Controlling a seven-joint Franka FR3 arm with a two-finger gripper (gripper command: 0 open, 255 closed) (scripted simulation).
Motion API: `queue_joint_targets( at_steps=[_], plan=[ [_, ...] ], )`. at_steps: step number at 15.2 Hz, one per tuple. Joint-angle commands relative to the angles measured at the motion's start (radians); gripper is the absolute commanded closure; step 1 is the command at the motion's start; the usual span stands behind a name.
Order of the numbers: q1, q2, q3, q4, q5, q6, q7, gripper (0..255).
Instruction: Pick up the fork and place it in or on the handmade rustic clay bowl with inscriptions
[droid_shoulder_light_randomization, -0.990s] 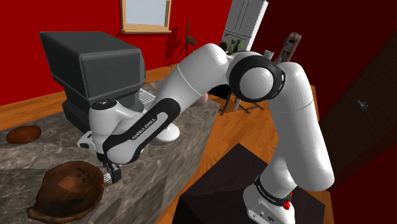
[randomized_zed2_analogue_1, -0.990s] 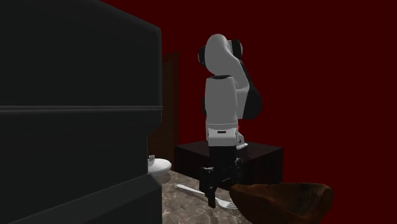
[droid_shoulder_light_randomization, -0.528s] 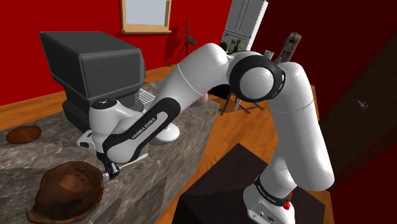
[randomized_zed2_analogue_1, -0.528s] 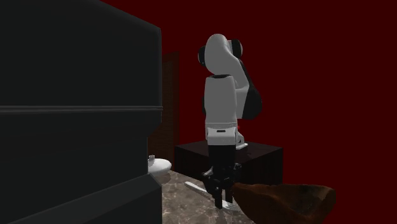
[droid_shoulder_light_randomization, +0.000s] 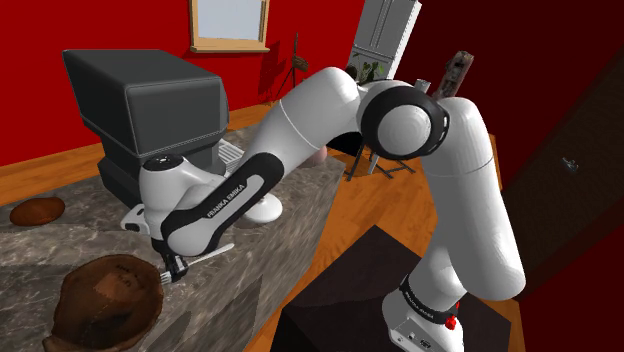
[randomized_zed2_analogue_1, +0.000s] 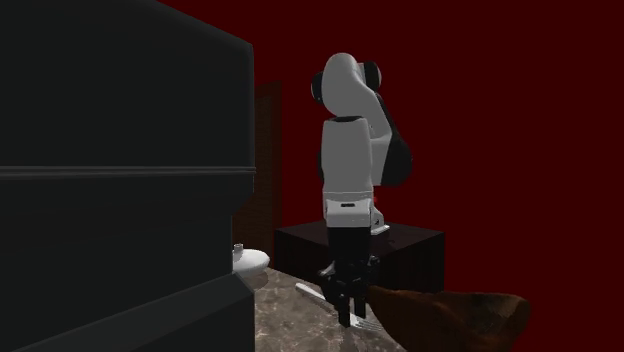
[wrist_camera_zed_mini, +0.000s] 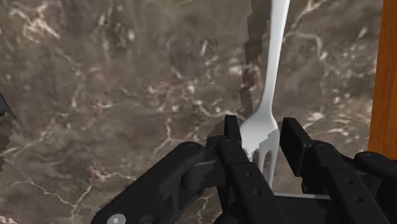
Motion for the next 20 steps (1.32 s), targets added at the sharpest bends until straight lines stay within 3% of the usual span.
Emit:
queue_joint_targets(
  at_steps=[1, 20],
  plan=[
    [-0.002, -0.016, 0.004, -0.008, 0.004, -0.011, -0.001, 255],
    [-0.029, -0.197, 0.041, -0.011, 0.050, -0.188, -0.024, 255]
  ],
)
